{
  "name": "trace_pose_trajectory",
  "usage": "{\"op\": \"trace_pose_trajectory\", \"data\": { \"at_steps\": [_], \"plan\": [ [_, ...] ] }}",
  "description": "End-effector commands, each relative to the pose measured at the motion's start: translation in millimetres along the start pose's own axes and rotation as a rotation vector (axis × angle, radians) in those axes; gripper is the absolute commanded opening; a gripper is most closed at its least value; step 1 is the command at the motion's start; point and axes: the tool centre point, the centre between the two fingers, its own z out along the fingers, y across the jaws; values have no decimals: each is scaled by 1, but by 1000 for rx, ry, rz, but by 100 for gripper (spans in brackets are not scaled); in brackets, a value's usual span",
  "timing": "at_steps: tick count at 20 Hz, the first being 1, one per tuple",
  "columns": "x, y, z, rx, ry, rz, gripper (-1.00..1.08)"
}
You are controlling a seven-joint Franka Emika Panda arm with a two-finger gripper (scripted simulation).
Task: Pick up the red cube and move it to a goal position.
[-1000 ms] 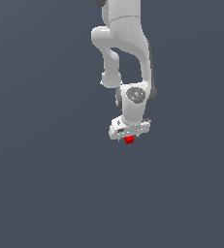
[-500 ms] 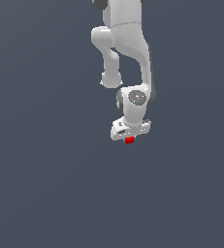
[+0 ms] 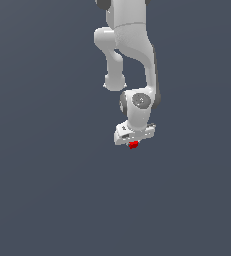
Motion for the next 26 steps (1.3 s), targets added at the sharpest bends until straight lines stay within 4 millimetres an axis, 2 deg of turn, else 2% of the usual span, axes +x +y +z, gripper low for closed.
{"op": "trace_pose_trajectory", "data": {
  "at_steps": [1, 7, 18, 26],
  "plan": [
    [2, 3, -3, 0, 1, 0, -100],
    [15, 22, -20, 0, 1, 0, -100],
    [55, 76, -70, 0, 1, 0, -100],
    [68, 91, -83, 0, 1, 0, -100]
  ]
}}
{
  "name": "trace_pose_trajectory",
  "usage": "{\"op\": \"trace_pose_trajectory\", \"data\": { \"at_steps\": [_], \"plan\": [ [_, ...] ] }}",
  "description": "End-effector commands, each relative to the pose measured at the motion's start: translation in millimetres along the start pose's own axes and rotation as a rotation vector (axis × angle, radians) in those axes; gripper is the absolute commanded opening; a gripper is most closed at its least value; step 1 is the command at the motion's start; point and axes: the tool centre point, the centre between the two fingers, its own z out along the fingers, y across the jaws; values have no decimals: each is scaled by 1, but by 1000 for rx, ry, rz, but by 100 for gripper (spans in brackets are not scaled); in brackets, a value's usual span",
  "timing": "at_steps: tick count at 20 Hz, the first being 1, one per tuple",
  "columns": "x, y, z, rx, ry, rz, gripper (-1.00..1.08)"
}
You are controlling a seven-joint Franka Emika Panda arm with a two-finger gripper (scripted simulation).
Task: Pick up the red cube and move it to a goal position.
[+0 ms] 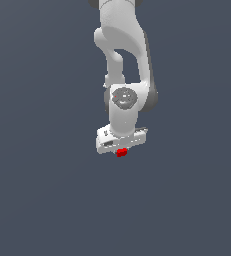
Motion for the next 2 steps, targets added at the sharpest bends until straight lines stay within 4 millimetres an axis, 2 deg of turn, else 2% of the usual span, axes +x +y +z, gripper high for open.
{"op": "trace_pose_trajectory", "data": {
  "at_steps": [1, 2],
  "plan": [
    [2, 2, -2, 0, 0, -1, -100],
    [2, 2, -2, 0, 0, -1, -100]
  ]
}}
